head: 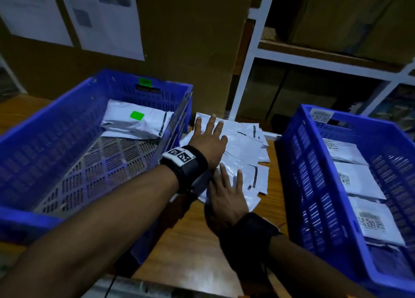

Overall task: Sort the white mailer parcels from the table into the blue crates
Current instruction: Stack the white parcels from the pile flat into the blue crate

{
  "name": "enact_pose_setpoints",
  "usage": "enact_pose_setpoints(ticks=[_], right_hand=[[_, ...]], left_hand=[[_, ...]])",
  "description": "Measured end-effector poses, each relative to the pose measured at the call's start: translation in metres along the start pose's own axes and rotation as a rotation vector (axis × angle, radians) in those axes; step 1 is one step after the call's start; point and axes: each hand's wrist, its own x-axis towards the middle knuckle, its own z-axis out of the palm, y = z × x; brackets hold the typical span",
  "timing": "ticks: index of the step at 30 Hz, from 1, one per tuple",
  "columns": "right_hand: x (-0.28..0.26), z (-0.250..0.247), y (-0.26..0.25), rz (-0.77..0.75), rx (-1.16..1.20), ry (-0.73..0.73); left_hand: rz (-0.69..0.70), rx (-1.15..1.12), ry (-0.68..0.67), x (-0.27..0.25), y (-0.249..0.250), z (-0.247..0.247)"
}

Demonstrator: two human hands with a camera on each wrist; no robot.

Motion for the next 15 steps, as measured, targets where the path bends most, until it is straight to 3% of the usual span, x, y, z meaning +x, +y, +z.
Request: enact_pose_setpoints(ticks=[7, 11, 15], right_hand=[[0.001, -0.019, 0.032, -0.023, 0.062, -0.019], [0.009, -0.037, 0.054, 0.0, 0.149, 0.079], [0.01, -0.059, 0.065, -0.019, 0.199, 0.106]], left_hand=[[-0.042, 0.052, -0.103, -0.031, 0.011, 0.018], [-0.058, 0.0, -0.133, -0.046, 0.006, 0.033], [-0.082, -0.035, -0.046, -0.053, 0.014, 0.03]])
